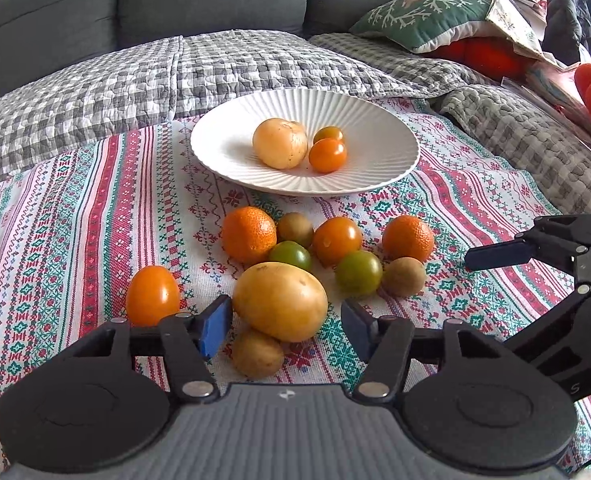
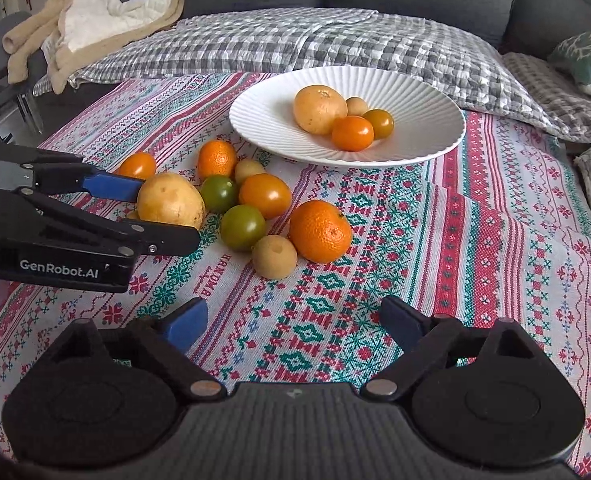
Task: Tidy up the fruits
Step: 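Close the left tool around the large yellow potato while the right tool grasps a small tan fruit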
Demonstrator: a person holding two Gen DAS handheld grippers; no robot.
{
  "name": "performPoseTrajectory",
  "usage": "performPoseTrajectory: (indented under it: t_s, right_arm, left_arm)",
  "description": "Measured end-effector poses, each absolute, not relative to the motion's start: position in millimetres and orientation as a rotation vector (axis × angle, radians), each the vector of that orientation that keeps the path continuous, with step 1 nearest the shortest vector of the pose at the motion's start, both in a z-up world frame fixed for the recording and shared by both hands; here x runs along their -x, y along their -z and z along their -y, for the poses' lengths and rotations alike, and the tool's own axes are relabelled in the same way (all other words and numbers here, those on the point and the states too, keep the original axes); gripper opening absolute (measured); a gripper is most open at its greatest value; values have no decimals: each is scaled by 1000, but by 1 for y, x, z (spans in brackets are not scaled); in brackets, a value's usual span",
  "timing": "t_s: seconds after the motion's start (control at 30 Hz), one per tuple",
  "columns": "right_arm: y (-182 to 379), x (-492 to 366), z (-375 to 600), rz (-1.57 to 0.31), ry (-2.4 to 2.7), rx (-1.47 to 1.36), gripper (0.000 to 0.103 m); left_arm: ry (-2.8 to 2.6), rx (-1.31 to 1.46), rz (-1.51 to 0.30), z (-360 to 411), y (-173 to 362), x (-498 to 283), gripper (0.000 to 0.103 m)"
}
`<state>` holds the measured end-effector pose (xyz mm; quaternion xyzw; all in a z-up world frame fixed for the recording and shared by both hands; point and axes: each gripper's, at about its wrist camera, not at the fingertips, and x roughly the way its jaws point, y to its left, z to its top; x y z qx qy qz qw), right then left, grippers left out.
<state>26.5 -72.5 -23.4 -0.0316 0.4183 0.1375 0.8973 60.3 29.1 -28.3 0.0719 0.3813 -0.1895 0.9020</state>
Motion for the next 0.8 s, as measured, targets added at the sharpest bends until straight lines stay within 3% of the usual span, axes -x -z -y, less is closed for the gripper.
performPoseTrajectory:
  t_s: [0.17,0.8]
  right_arm:
    - [23,-32,69,-858,-268,63,79]
    - [23,-44,61,-837,-285,63,38]
  left_arm:
    - [371,-130,-792,-30,28,-65,55]
    - [370,-116,-803,-33,22,-63,54]
